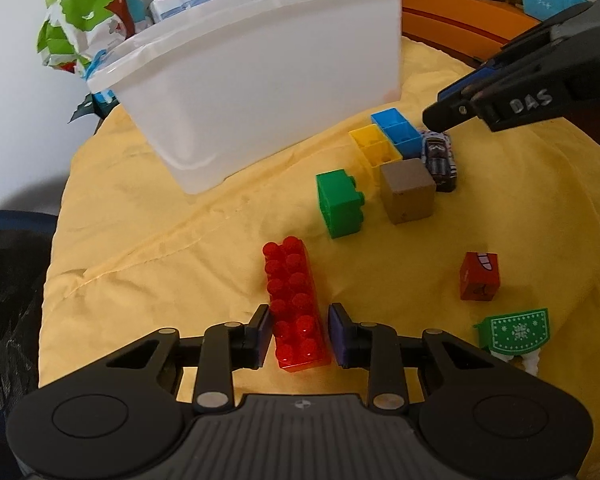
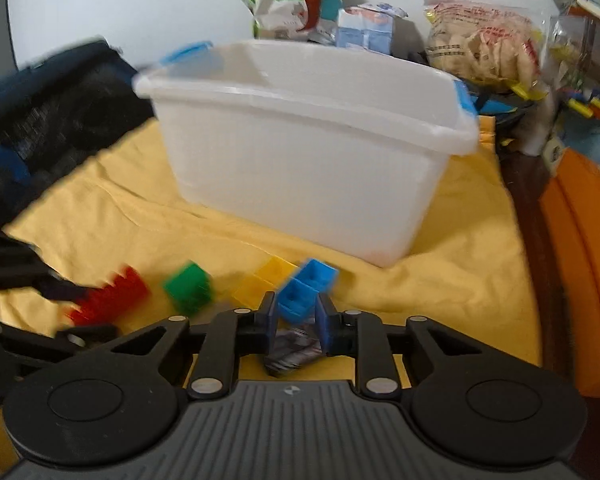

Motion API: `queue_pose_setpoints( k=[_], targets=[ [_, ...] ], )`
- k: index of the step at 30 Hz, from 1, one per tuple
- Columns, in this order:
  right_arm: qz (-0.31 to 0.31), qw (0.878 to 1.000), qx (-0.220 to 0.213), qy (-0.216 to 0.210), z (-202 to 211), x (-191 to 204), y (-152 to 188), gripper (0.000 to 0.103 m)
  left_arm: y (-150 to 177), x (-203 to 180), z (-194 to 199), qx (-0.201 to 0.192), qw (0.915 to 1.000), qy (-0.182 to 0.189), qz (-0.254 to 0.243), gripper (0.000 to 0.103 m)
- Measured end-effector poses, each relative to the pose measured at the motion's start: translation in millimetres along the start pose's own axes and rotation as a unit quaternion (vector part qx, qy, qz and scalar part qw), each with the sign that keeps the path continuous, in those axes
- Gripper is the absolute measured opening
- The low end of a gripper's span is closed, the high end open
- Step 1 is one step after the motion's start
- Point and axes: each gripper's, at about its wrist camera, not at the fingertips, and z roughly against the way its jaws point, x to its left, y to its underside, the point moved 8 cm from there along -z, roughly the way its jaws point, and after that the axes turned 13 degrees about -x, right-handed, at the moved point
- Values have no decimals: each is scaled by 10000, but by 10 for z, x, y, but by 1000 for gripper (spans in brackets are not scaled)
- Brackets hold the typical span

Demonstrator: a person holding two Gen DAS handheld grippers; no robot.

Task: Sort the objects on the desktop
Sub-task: 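Grasp the square green brick with the right tool while the left holds the red brick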

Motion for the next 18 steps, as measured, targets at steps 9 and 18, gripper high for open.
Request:
queue_pose_setpoints(
  k=[9,18],
  targets=[
    [-196,9994,213,-182,52,-69,103,24,-3,11,-23,-41,9998,183,105,33],
    [904,9867,6,-1348,-54,700,-99,30,1,-8,-11,-52,9998,201,34,35]
  ],
)
